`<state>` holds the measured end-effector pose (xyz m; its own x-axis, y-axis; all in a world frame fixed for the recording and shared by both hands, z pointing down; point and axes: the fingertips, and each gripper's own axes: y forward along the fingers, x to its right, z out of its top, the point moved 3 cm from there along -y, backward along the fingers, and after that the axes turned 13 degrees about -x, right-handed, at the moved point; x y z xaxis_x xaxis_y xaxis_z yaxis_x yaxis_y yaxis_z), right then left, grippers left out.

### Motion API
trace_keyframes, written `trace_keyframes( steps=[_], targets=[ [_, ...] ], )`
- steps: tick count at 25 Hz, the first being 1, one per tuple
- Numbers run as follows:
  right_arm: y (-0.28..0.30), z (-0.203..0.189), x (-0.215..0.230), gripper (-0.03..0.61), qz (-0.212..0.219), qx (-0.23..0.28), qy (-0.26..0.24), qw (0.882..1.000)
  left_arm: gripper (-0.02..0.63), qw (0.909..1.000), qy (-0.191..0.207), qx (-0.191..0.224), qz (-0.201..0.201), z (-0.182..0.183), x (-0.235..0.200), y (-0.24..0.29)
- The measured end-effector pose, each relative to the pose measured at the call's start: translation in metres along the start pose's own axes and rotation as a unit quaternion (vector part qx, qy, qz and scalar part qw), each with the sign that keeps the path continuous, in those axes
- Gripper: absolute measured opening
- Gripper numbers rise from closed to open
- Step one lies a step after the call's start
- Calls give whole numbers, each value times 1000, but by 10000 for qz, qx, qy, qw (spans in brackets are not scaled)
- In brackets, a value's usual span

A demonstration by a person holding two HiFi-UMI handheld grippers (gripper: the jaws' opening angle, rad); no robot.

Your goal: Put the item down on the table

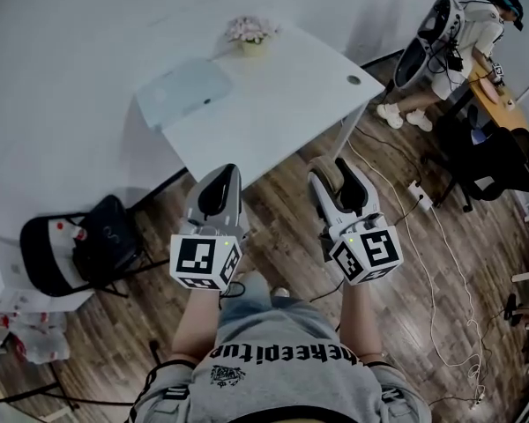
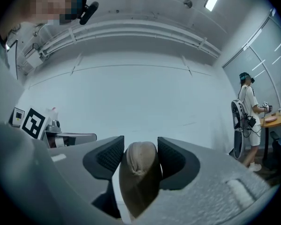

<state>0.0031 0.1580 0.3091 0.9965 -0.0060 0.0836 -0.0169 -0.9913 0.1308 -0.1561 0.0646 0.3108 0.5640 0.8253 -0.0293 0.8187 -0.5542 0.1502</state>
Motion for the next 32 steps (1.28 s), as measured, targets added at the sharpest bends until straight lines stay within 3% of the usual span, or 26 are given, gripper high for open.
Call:
trace_keyframes(
  steps=[23, 32],
  targets=[
    [146, 27, 95, 224, -380, 100, 181, 9991, 12, 9993, 102, 36, -354, 37, -74, 171],
    [199, 35, 110, 224, -503, 114, 226, 9984, 12, 9985, 84, 42, -539, 44, -110, 219]
  ],
)
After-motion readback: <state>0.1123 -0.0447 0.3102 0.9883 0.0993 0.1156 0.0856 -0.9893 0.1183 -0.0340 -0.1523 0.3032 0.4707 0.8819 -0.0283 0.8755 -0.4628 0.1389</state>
